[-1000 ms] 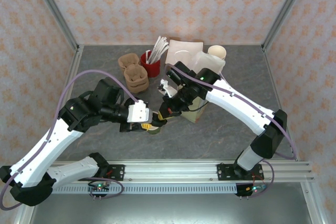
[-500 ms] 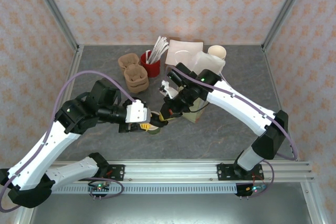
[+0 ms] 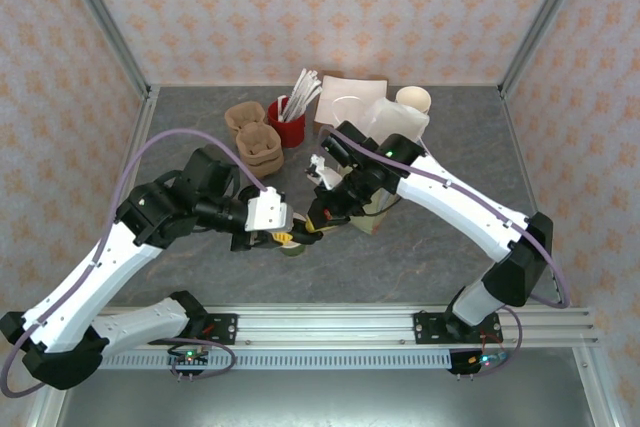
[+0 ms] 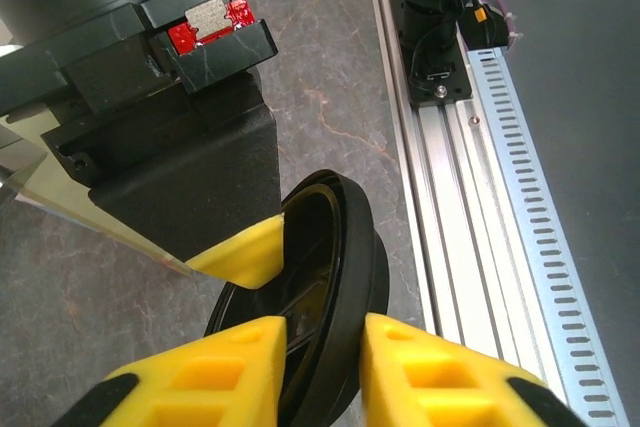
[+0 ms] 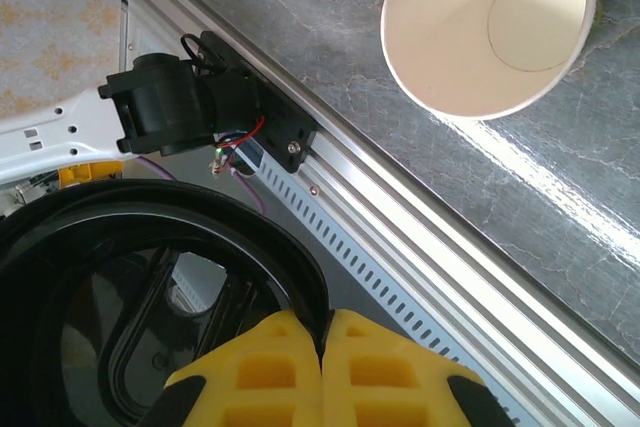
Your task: Pack the takeout coffee
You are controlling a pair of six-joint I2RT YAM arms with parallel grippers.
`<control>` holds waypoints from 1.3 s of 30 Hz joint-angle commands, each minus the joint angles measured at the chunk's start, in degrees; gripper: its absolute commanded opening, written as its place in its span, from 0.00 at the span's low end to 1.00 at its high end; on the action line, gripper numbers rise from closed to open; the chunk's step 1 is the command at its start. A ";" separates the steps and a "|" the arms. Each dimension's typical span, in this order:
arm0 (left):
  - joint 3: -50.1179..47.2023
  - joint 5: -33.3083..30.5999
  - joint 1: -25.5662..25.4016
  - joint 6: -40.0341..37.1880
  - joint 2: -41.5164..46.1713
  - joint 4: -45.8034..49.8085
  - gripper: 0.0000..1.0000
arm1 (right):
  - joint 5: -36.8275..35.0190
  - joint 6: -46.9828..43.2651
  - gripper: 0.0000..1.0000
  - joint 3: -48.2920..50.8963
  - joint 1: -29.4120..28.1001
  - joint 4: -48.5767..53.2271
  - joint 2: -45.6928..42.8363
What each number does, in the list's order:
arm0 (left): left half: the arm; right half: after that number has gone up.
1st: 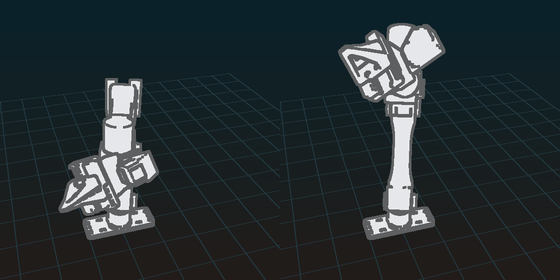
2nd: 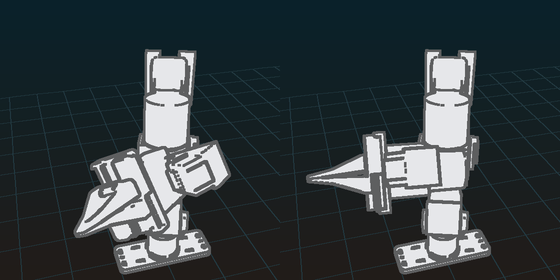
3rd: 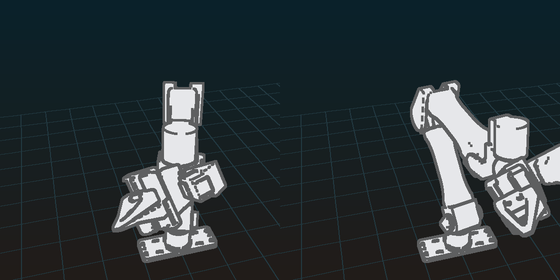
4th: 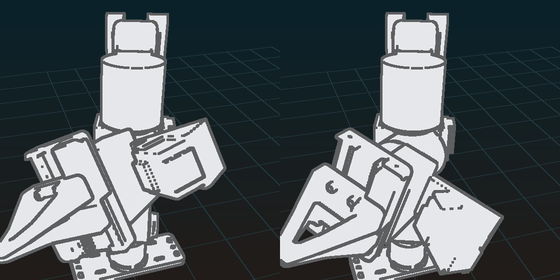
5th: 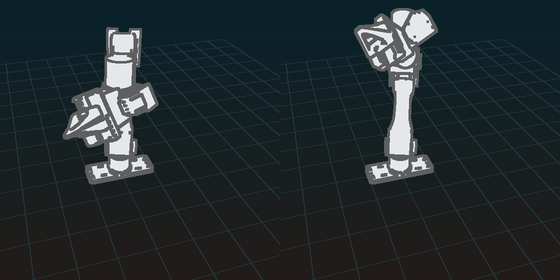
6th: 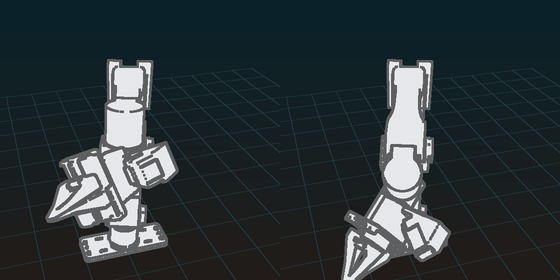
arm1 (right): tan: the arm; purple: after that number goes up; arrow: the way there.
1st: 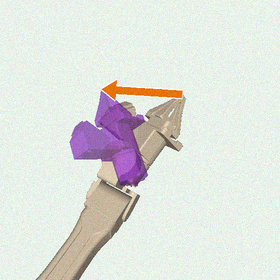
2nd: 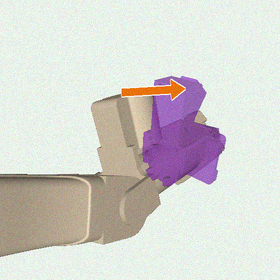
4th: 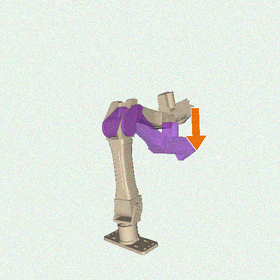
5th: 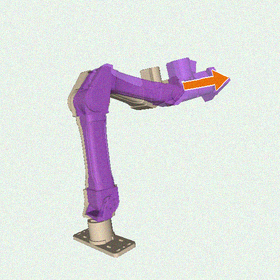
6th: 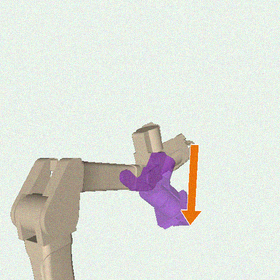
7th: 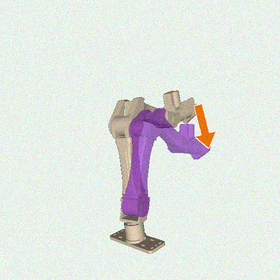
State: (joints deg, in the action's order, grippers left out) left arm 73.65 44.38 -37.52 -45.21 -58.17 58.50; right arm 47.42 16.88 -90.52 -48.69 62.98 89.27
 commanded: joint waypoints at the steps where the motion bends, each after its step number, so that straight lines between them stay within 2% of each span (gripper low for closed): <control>1: 1.85 0.80 -0.36 1.42 -1.22 2.10 0.19 | 0.19 1.03 0.00 0.08 0.34 -1.63 -2.60; 4: 1.93 0.32 -0.36 4.44 -1.42 0.93 0.18 | -2.16 1.69 0.01 -0.37 0.30 -1.69 -3.18; 6: 2.16 0.28 -0.37 6.23 -1.66 0.35 0.17 | -8.80 2.87 0.14 -1.05 0.31 -1.68 -4.20; 8: 2.29 -0.05 -0.36 8.52 -1.84 -0.27 0.15 | -15.09 4.17 0.16 -1.35 0.35 -2.16 -5.52; 11: 1.97 -1.46 -0.28 16.24 -2.13 -2.96 0.13 | -19.52 5.29 0.27 -1.33 0.35 -3.68 -7.36; 14: 2.97 -0.59 -0.08 21.18 -3.56 -2.52 0.09 | -26.28 6.07 0.28 -1.14 0.35 -4.08 -9.85; 17: -0.81 -0.16 0.22 27.55 -2.23 -7.63 0.09 | -31.78 7.46 0.33 0.19 0.35 -5.81 -13.21; 22: -6.16 -2.51 1.97 40.17 0.55 -15.24 0.07 | -30.47 10.42 0.34 6.30 0.35 -13.83 -18.79; 24: -7.97 -2.56 3.64 45.37 1.11 -16.29 0.04 | -27.73 12.37 0.34 9.87 0.35 -18.47 -20.60; 27: -10.67 -1.25 5.75 51.86 1.59 -16.42 0.05 | -23.96 16.42 0.33 15.34 0.21 -25.68 -21.16; 31: -16.21 -0.46 8.91 58.28 3.33 -17.75 0.04 | -25.12 19.78 0.33 19.81 -2.00 -30.63 -23.15; 39: -26.08 3.05 15.57 70.28 7.16 -24.79 0.04 | -27.61 27.21 0.34 26.97 -5.48 -39.48 -21.79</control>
State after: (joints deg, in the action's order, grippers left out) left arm 49.28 44.93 -22.96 18.11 -52.86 38.79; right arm 21.80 39.64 -65.71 -53.58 29.63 67.33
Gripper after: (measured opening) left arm 0.057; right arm 0.340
